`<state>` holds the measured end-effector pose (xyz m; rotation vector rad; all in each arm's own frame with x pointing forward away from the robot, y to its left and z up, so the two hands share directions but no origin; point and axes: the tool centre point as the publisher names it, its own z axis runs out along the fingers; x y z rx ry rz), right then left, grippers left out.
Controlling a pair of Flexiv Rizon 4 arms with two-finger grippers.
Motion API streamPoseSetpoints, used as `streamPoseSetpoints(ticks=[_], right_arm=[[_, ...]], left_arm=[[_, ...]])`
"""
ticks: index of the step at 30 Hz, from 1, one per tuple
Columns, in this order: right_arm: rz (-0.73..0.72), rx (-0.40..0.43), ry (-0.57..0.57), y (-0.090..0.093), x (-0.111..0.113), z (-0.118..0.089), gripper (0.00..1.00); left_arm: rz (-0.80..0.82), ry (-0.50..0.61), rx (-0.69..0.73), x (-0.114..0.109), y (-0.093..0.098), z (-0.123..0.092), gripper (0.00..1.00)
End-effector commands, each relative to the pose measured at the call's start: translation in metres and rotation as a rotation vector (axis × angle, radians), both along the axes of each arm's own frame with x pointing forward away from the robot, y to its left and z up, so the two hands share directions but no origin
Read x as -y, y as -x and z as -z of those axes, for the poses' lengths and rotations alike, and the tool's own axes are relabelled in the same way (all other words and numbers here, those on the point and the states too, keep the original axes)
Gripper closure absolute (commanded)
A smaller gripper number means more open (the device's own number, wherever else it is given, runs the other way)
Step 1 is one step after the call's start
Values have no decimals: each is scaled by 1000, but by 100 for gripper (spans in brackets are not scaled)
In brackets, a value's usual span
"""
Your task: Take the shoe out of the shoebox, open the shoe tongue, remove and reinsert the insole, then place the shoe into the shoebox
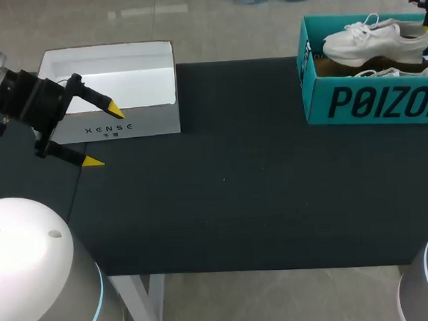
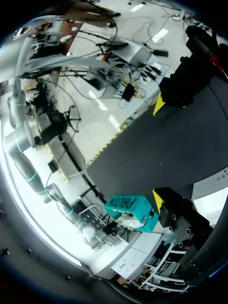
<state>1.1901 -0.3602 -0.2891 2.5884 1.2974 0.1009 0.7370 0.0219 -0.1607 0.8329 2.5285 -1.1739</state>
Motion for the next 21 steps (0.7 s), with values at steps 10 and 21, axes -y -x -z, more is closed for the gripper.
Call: streamPoseSetpoints(ticks=[10, 21], right_arm=[[-2, 1, -2, -8, -1, 21, 100], [17, -6, 0, -5, 4, 36, 100]], left_arm=[[1, -3, -1, 0, 0, -1, 0], [1, -3, -1, 0, 0, -1, 0]])
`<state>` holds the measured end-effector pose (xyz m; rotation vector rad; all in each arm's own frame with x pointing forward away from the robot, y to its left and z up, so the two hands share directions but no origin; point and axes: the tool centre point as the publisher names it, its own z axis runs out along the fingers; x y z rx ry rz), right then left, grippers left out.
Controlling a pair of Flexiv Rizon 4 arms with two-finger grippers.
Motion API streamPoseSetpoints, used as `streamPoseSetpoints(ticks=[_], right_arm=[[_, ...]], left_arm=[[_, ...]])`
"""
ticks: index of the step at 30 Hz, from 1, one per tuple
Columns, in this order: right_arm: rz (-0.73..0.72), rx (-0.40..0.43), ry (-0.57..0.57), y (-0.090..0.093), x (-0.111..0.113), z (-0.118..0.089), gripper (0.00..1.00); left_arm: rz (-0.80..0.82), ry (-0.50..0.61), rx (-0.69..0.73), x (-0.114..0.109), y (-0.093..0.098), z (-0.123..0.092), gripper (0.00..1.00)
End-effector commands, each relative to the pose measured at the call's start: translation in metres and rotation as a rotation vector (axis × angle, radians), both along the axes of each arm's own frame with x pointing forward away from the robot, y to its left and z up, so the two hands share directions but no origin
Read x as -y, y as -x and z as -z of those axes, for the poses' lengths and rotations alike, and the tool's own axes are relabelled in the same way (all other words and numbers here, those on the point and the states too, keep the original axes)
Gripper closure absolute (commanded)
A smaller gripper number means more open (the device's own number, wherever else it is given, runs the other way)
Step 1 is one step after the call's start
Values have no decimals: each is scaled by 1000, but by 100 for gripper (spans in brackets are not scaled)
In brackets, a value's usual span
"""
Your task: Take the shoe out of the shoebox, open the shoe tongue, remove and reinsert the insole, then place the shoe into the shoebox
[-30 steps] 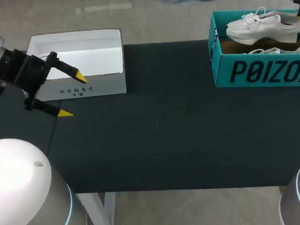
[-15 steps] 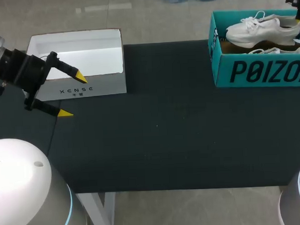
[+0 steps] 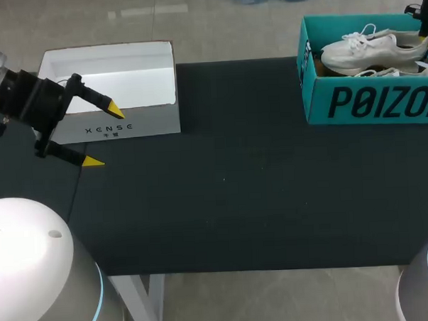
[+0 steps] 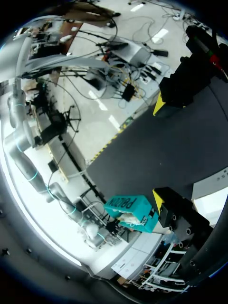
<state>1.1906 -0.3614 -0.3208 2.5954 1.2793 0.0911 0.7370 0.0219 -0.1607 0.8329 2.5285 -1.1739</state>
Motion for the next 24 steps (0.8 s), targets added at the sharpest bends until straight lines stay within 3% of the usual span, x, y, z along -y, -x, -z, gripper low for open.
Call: streamPoseSetpoints(ticks=[1, 24], right_arm=[[3, -3, -4, -5, 3, 6, 100], [-2, -41, -13, -2, -7, 41, 100]], left_arm=[[1, -3, -1, 0, 0, -1, 0], [1, -3, -1, 0, 0, -1, 0]])
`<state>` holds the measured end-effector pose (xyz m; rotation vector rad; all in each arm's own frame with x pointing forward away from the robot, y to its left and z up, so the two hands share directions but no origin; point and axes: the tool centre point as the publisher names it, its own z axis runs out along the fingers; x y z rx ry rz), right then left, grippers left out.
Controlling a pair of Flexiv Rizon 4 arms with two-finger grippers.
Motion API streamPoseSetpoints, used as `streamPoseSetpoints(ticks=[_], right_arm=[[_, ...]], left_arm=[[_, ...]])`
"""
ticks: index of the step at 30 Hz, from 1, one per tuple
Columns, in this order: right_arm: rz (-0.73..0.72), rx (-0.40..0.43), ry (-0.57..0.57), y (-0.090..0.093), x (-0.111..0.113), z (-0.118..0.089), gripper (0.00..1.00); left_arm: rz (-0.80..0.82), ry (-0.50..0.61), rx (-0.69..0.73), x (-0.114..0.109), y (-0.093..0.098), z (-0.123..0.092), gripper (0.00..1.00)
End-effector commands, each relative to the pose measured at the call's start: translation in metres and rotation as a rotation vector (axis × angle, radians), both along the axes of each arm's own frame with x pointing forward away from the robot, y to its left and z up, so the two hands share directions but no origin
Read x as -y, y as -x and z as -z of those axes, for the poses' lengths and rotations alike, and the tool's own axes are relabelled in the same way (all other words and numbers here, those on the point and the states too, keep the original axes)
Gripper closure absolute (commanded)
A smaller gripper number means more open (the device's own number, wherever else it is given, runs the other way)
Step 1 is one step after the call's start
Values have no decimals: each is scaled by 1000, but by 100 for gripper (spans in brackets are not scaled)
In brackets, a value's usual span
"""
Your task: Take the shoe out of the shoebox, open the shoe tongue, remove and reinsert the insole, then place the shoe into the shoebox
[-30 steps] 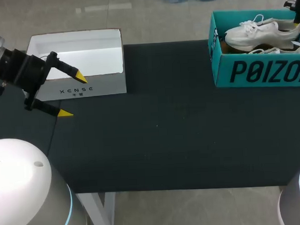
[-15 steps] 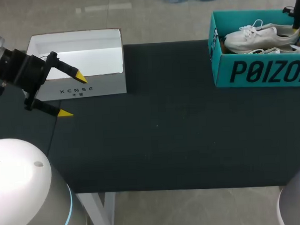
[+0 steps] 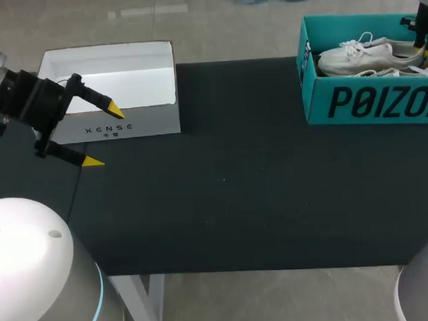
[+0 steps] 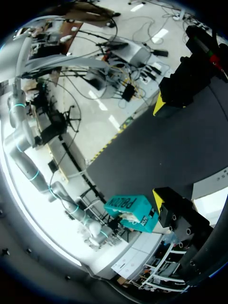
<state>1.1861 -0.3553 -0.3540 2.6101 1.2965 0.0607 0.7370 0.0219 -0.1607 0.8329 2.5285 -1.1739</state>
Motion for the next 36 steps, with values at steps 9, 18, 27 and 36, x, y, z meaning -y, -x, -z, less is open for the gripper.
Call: streamPoseSetpoints(ticks=[9, 18, 27, 36], right_arm=[[13, -15, -12, -5, -2, 12, 76], [7, 45, -14, 3, -10, -18, 0], [-12, 108, -7, 14, -20, -51, 0], [-46, 163, -25, 42, -37, -94, 0]], left_arm=[[1, -3, -1, 0, 0, -1, 0], [1, -3, -1, 0, 0, -1, 0], [1, -3, -1, 0, 0, -1, 0], [1, -3, -1, 0, 0, -1, 0]])
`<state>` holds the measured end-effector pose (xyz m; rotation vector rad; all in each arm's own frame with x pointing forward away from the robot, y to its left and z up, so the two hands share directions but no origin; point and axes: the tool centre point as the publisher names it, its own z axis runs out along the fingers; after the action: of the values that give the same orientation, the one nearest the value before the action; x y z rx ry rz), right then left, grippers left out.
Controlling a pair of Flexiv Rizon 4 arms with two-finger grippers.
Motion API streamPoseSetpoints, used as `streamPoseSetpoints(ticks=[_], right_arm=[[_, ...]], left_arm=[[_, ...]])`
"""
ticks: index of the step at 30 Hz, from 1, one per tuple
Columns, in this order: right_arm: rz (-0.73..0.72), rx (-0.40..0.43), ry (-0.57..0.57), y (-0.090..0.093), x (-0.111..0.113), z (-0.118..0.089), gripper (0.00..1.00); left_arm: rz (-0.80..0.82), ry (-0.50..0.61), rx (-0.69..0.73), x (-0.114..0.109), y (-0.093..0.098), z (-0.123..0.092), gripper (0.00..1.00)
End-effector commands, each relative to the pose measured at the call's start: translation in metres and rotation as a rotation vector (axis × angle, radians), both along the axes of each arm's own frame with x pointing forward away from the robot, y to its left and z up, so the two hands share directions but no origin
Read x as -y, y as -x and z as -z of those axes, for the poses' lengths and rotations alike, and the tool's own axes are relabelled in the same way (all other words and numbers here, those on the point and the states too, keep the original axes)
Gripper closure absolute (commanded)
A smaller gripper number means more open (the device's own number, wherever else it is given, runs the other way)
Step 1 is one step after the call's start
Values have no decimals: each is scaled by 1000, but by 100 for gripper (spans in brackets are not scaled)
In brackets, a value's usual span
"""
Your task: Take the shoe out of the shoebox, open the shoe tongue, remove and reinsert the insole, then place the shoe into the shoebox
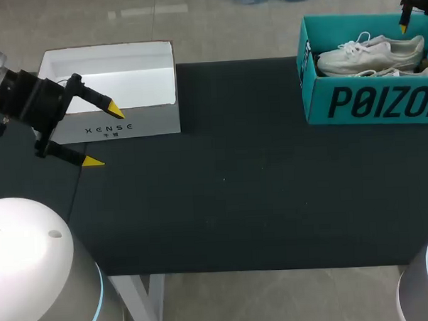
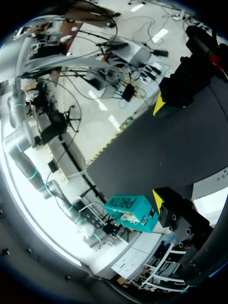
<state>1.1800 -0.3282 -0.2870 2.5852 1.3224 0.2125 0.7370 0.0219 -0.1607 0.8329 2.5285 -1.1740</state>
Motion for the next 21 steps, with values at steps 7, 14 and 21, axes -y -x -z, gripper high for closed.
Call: streamPoseSetpoints(ticks=[7, 14, 21], right_arm=[[-61, 78, 11, 81, -39, -45, 0], [-104, 88, 9, 137, -73, -49, 0], [-117, 53, -24, 163, -99, -43, 0]], left_arm=[[1, -3, -1, 0, 0, -1, 0], [1, -3, -1, 0, 0, -1, 0], [1, -3, -1, 0, 0, -1, 0]])
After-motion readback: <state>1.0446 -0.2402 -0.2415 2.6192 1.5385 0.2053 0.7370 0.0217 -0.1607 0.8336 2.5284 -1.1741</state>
